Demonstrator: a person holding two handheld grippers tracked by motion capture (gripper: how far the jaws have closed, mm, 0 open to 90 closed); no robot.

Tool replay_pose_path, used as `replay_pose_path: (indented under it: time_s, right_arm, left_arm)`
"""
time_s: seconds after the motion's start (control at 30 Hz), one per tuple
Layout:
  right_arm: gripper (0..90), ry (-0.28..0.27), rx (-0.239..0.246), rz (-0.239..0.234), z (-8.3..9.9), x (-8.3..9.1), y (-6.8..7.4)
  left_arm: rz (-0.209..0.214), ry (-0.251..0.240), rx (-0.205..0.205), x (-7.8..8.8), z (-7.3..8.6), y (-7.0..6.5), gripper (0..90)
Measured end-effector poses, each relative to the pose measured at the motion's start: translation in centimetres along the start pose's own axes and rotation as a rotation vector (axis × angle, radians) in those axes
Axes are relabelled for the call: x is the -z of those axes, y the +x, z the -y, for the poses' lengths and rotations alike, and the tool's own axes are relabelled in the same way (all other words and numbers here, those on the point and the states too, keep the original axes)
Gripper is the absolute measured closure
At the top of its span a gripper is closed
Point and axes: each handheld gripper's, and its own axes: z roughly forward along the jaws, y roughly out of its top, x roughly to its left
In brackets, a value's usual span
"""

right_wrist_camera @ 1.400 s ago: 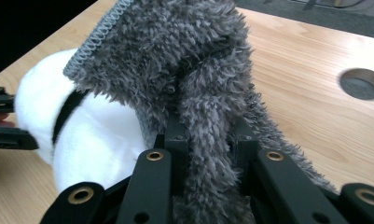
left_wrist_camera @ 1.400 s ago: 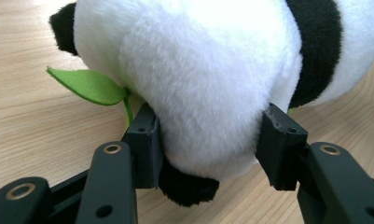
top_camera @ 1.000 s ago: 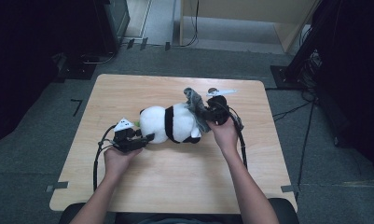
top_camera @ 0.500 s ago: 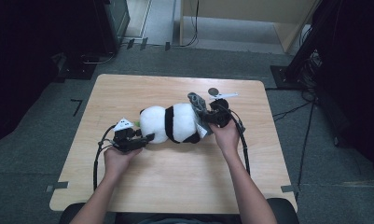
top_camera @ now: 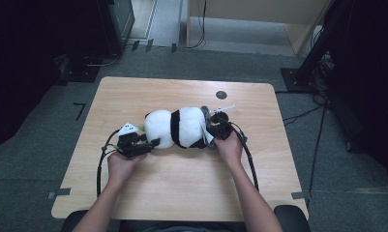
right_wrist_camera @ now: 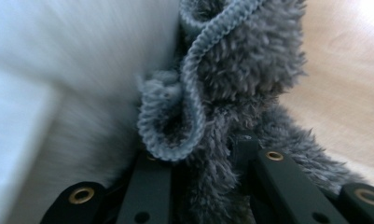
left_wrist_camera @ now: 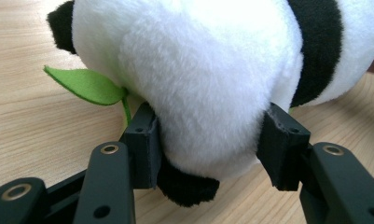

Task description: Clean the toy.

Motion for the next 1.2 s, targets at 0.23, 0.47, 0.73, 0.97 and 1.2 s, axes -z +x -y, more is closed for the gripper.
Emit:
replay_pose_path:
  time_s: [0.23,0.47,0.73,0.97,1.2]
  right_arm:
    - [75.7,-0.005,0.001,0.003,0.2,0.6,-0.3]
    - [76.1,-0.043,0.002,0.032,-0.1,3.5,-1.1]
    - [76.0,-0.141,0.041,0.032,-1.2,8.4,-0.5]
    - [76.0,-0.191,0.143,-0.019,-2.8,11.0,3.1]
    - [75.9,-0.189,0.245,-0.098,-3.8,10.8,7.6]
  left_arm:
    - [0.001,0.005,0.000,0.1,0.0,0.1,45.5]
    - [0.001,0.002,-0.006,0.1,-0.1,0.0,45.8]
    - [0.003,0.004,0.005,0.2,-0.3,-0.1,45.8]
    - [0.002,0.006,0.008,0.3,-0.4,-0.3,46.0]
    - [0.003,0.009,0.003,0.4,-0.5,-0.3,46.1]
